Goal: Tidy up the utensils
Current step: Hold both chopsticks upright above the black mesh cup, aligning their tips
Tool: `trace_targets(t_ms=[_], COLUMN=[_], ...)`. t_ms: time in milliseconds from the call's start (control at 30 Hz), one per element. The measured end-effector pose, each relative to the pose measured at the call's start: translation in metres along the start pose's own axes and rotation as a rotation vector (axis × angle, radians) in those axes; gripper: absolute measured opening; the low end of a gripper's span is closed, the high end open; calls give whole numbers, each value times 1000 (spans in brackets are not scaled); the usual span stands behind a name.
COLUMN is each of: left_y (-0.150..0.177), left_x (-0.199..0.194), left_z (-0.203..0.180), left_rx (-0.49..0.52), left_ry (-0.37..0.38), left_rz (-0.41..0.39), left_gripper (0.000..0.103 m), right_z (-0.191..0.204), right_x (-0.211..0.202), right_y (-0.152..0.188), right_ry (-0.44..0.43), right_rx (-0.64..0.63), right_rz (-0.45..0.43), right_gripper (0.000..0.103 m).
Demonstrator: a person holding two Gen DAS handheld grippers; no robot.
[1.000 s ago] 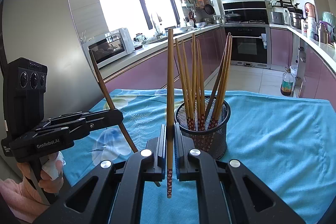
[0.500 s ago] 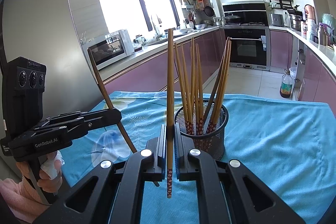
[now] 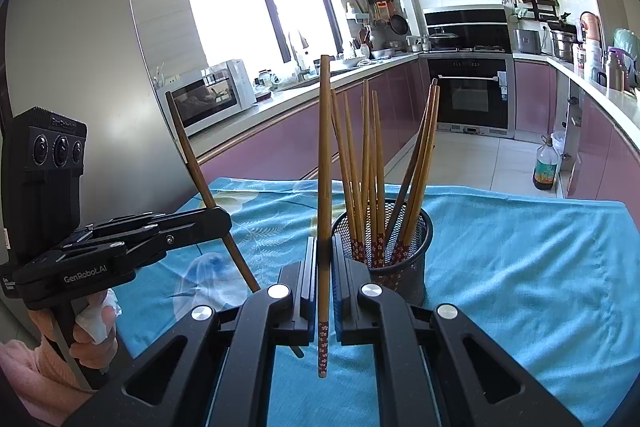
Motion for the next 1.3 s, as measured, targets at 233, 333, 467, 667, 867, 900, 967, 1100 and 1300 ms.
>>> trace_targets(t_ms=[233, 333, 467, 667, 867, 900, 967, 1100, 1300], left_y=[0, -2, -4, -12, -17, -18, -19, -20, -23], left_x=[1, 1, 0, -2, -5, -5, -6, -6, -6], left_z=[-1, -1, -1, -4, -8, -8, -9, -8, -8], left_rx=[2, 4, 0, 8, 15, 17, 17, 17, 19], left_ry=[0, 1, 4, 3, 5, 5, 6, 6, 6], left_rz=[-3, -5, -6, -7, -16, -15, -15, -15, -13], left_gripper=[8, 8, 8, 8, 8, 8, 8, 8, 8], right_z=[-1, -1, -1, 0, 3, 1, 2, 3, 2], right_x=[0, 0, -1, -1, -2, -4, -5, -6, -7], right_y=[-4, -4, -5, -12, -19, -19, -19, -22, -26], right_ry=[0, -1, -3, -1, -4, -5, -7, -5, -3], right_rx=[-1, 1, 2, -2, -8, -7, -8, -13, -12], right_rz=[-6, -6, -8, -14, -25, -26, -28, -29, -37], right_gripper=[6, 6, 6, 6, 6, 6, 6, 6, 6])
Point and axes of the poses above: each gripper's, at about its wrist camera, not at the fingertips, and x roughly the way its jaws point, z to its left, y to its underside, the point moved 7 cm from there along x, roughly the way its jaws point, and after that the axes turned 4 degrees about -z, right-handed, at the moved point
